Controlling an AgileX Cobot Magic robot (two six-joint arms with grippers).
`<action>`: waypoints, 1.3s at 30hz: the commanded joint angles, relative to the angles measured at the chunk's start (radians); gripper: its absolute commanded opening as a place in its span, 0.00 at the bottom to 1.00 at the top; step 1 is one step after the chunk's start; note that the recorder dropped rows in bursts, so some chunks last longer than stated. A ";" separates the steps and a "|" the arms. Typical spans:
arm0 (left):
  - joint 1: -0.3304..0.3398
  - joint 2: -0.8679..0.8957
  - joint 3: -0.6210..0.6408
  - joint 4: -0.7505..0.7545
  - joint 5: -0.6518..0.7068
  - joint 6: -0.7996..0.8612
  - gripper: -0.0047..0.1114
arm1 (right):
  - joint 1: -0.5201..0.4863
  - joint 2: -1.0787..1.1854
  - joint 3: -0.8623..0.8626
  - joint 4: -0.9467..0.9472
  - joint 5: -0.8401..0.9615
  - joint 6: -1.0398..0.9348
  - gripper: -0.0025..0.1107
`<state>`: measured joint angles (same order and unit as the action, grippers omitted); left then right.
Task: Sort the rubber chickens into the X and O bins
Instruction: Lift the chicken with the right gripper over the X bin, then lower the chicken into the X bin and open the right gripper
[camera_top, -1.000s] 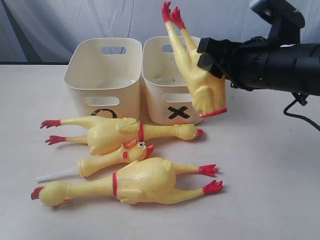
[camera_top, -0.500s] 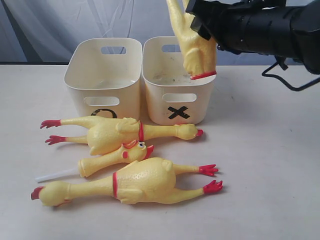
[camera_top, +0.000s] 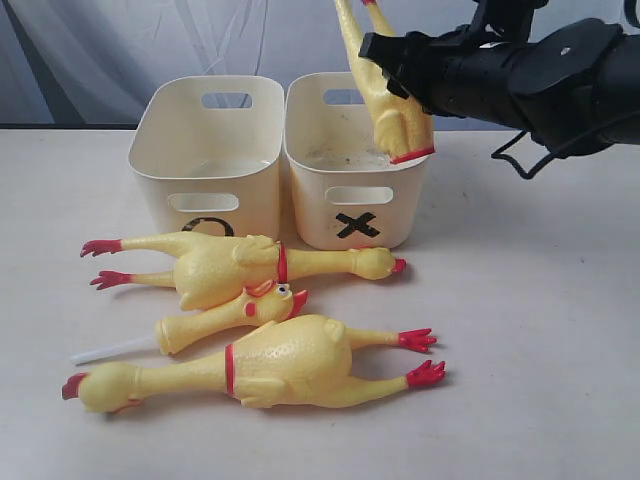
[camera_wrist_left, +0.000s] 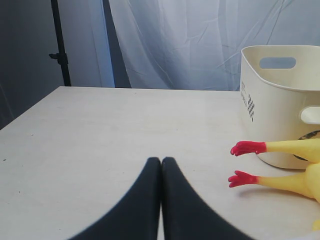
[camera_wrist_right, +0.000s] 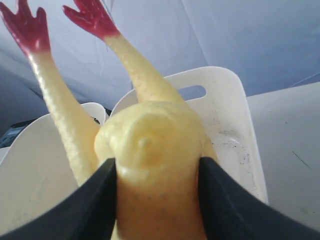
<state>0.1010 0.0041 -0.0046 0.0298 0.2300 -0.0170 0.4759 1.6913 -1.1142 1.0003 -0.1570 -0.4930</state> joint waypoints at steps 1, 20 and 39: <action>0.005 -0.004 0.005 0.001 0.000 -0.002 0.04 | 0.003 0.026 -0.034 -0.013 -0.001 0.000 0.01; 0.005 -0.004 0.005 0.001 0.000 -0.002 0.04 | 0.004 0.128 -0.142 -0.036 -0.003 0.000 0.01; 0.005 -0.004 0.005 0.001 0.000 -0.002 0.04 | 0.004 0.135 -0.149 -0.036 0.043 0.000 0.02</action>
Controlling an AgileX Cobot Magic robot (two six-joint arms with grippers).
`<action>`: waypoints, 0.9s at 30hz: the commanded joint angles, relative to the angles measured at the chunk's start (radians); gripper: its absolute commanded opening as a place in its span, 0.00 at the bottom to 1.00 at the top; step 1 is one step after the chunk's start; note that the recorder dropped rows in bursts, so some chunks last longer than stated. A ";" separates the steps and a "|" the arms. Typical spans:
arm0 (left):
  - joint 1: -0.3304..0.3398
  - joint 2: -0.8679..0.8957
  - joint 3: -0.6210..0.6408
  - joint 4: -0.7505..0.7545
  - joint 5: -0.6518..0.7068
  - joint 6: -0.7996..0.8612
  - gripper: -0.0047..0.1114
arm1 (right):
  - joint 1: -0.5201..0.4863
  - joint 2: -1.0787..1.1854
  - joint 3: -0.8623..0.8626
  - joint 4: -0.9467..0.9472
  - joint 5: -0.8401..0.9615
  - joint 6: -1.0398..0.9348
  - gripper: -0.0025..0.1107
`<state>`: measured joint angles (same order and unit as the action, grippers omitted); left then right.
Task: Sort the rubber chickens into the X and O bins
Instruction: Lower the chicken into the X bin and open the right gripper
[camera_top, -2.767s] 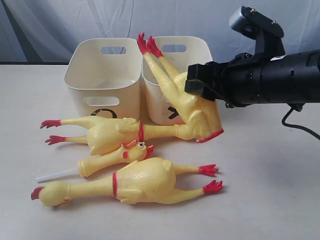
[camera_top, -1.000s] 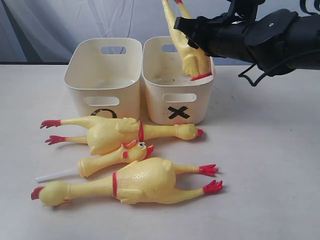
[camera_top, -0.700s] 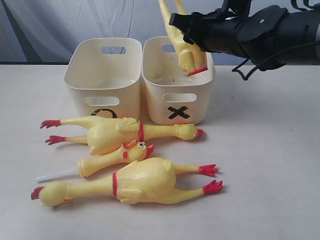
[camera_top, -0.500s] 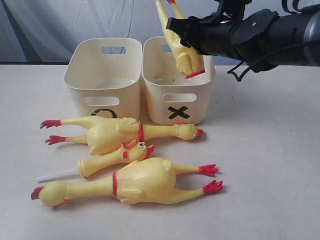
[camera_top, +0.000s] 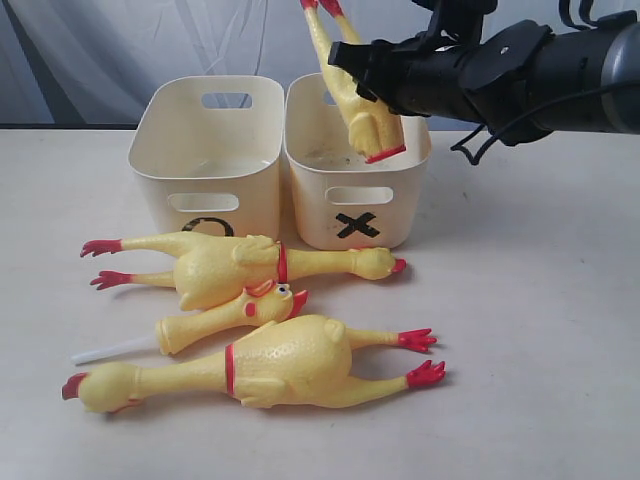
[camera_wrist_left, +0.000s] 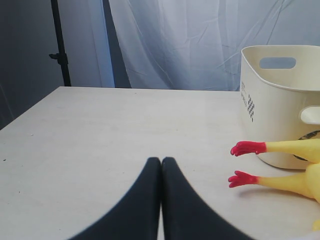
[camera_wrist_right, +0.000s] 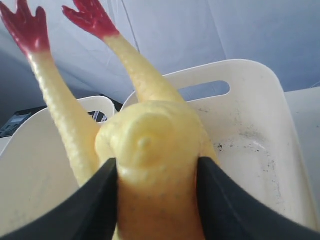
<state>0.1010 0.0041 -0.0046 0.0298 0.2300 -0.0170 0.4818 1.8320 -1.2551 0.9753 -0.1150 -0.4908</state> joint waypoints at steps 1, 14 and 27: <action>0.005 -0.004 0.005 0.001 0.000 -0.002 0.04 | -0.002 -0.006 -0.008 -0.011 0.003 -0.002 0.02; 0.005 -0.004 0.005 0.001 0.000 -0.002 0.04 | -0.002 -0.006 -0.008 -0.011 0.015 -0.006 0.48; 0.005 -0.004 0.005 0.001 0.000 -0.002 0.04 | -0.002 -0.013 -0.008 -0.011 0.034 -0.006 0.49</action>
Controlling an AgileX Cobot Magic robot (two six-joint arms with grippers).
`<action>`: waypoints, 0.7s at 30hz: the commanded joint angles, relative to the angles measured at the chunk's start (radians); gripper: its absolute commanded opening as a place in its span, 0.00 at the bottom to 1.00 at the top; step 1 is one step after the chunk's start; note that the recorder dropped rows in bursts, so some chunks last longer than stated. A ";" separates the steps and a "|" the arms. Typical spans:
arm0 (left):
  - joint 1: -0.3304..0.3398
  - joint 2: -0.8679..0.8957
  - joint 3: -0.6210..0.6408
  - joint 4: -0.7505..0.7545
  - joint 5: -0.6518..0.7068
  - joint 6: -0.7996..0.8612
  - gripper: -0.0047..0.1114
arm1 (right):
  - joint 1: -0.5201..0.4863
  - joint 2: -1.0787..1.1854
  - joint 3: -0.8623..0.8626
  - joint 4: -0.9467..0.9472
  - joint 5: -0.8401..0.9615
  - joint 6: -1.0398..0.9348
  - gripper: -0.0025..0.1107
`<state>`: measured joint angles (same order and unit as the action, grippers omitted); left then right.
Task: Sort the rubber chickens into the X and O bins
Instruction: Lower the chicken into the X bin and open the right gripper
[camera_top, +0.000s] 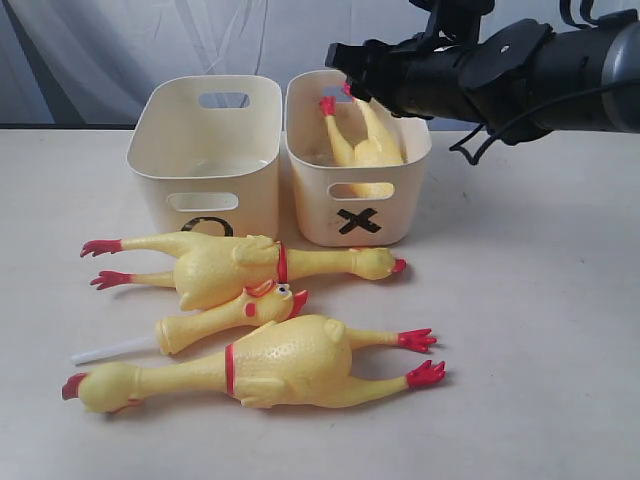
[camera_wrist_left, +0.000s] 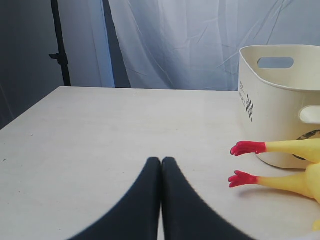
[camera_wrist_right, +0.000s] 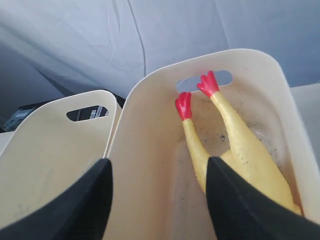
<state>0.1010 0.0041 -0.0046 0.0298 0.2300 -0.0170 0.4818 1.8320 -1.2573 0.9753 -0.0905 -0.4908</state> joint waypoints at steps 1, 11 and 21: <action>0.005 -0.004 0.005 0.001 0.000 -0.002 0.04 | -0.002 -0.014 -0.006 -0.011 0.012 -0.006 0.49; 0.005 -0.004 0.005 0.001 0.000 -0.002 0.04 | -0.002 -0.072 -0.006 -0.011 0.129 -0.006 0.49; 0.005 -0.004 0.005 0.001 0.000 -0.002 0.04 | -0.002 -0.165 -0.006 -0.168 0.475 -0.095 0.49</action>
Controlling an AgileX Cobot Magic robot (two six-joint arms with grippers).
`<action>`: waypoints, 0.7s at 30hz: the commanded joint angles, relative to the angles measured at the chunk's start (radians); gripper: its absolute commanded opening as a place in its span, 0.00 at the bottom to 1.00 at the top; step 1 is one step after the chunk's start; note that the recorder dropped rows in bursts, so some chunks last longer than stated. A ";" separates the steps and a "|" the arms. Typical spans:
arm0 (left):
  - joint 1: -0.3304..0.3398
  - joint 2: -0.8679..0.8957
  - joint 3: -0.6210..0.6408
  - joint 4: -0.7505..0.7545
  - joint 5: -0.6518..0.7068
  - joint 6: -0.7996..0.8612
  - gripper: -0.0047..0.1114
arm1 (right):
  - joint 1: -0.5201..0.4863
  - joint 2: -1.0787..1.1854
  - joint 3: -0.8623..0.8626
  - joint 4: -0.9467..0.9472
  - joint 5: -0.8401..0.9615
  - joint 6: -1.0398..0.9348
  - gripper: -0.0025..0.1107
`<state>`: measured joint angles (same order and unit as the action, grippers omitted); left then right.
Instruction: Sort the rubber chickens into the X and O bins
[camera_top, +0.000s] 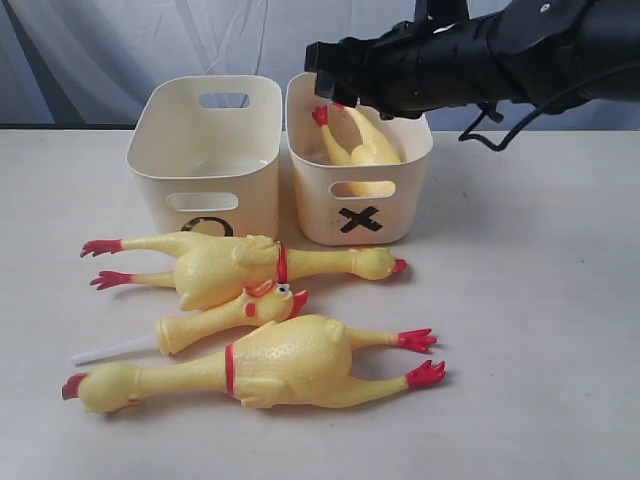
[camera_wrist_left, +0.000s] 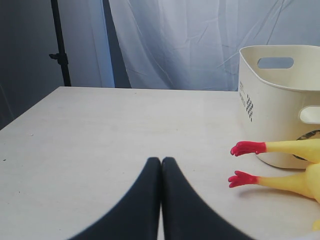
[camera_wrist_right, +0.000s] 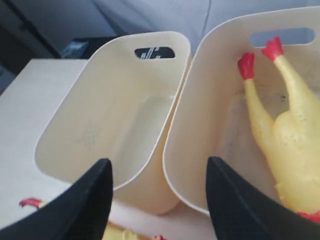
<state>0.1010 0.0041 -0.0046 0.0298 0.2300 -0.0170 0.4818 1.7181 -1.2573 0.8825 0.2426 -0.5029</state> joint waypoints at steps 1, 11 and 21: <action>0.005 -0.004 0.005 0.001 0.000 -0.002 0.04 | -0.002 -0.060 -0.006 -0.078 0.177 -0.116 0.49; 0.005 -0.004 0.005 0.001 0.002 -0.002 0.04 | -0.002 -0.095 -0.006 -0.075 0.571 -0.291 0.49; 0.005 -0.004 0.005 0.001 0.002 -0.002 0.04 | -0.002 -0.079 -0.004 -0.261 0.761 -0.262 0.49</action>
<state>0.1010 0.0041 -0.0046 0.0298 0.2300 -0.0170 0.4818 1.6393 -1.2573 0.6372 0.9798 -0.7825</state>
